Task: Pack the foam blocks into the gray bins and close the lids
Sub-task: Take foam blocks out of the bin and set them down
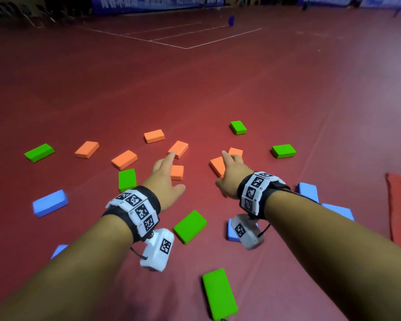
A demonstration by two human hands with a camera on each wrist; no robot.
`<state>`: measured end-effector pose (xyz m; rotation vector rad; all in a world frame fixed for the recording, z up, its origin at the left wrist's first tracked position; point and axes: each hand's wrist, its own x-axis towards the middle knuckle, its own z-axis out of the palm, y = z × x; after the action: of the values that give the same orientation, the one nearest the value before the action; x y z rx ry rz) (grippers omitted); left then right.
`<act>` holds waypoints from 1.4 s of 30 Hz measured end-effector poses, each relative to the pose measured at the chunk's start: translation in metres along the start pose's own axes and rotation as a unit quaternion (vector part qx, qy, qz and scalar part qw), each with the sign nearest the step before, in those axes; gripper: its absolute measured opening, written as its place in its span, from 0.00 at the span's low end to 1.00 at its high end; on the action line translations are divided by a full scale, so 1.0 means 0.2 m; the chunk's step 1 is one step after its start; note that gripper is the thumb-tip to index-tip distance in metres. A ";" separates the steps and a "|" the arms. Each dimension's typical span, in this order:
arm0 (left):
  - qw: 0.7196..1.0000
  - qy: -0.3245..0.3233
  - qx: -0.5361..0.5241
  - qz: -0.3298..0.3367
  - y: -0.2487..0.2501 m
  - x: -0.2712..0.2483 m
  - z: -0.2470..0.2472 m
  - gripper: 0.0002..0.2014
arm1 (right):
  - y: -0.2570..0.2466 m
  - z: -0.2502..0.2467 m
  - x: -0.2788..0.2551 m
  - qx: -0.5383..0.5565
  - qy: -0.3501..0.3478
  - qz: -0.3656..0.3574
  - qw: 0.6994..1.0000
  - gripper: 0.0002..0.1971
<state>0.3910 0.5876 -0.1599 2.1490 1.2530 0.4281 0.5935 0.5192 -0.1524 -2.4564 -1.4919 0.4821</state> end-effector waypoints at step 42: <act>0.835 -0.504 0.047 -0.215 -2.47 0.66 3.70 0.28 | 1.75 4.19 0.21 0.423 -0.089 0.673 0.601 0.19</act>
<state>0.5325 0.6316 -1.0463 1.6315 1.0309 -0.8781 0.5699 0.4145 -1.0548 -2.1122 0.8566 1.2548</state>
